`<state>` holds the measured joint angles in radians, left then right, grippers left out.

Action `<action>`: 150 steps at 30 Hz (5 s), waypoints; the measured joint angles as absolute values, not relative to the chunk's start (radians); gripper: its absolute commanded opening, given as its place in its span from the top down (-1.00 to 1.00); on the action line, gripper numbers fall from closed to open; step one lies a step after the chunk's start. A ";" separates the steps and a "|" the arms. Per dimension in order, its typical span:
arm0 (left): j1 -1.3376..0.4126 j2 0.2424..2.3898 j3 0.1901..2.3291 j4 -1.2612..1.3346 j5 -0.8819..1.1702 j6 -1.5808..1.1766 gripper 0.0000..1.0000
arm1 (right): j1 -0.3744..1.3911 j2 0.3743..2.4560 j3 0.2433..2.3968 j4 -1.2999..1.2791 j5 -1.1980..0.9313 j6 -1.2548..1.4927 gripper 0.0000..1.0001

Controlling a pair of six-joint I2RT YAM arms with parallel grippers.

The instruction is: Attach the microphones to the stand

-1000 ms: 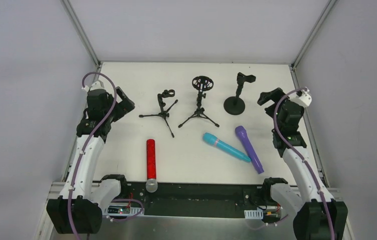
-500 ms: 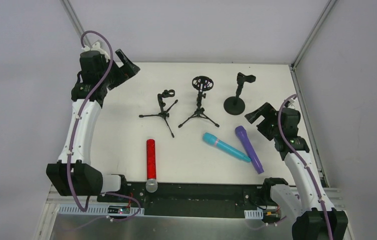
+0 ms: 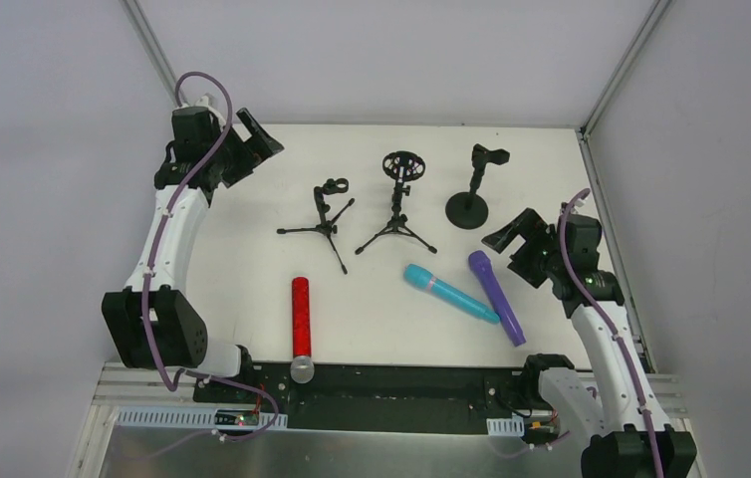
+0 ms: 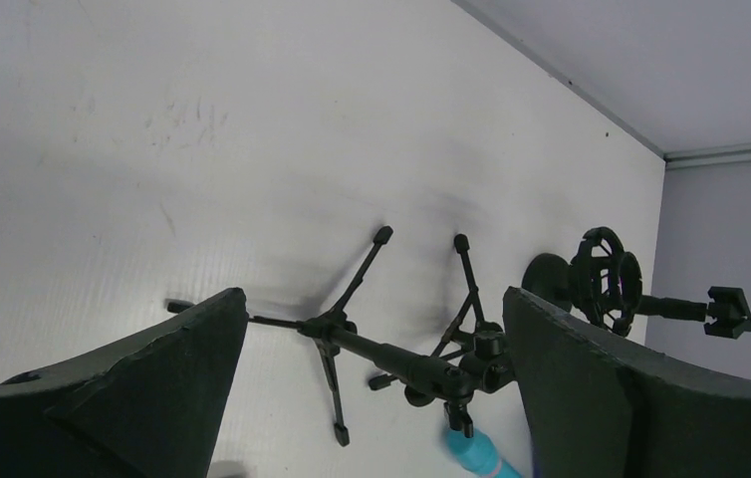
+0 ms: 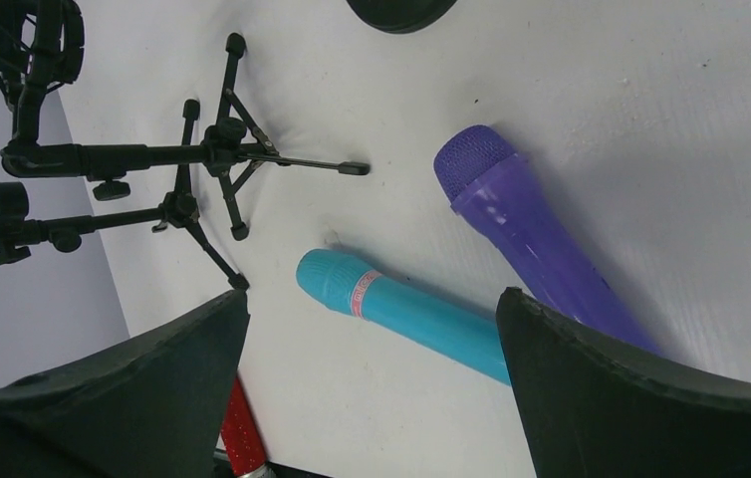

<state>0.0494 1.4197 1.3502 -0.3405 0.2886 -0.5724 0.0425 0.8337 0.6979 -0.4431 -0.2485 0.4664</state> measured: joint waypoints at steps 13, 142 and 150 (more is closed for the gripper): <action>0.087 1.421 1.275 -0.282 0.384 -0.583 -0.99 | 0.043 0.810 0.730 -0.590 -0.314 0.430 -0.98; -0.295 1.333 1.111 -0.189 0.432 0.452 -0.97 | 0.514 1.280 0.952 -0.448 -0.198 0.374 -0.98; -0.293 1.242 1.058 -0.099 0.368 0.396 -0.98 | 0.614 1.375 0.960 -0.532 -0.084 0.311 -0.98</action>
<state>-0.2928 1.2419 1.0584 -0.0994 0.3679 0.3962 0.6140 1.3746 0.9604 -0.5323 -0.0837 0.3115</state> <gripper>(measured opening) 0.990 0.990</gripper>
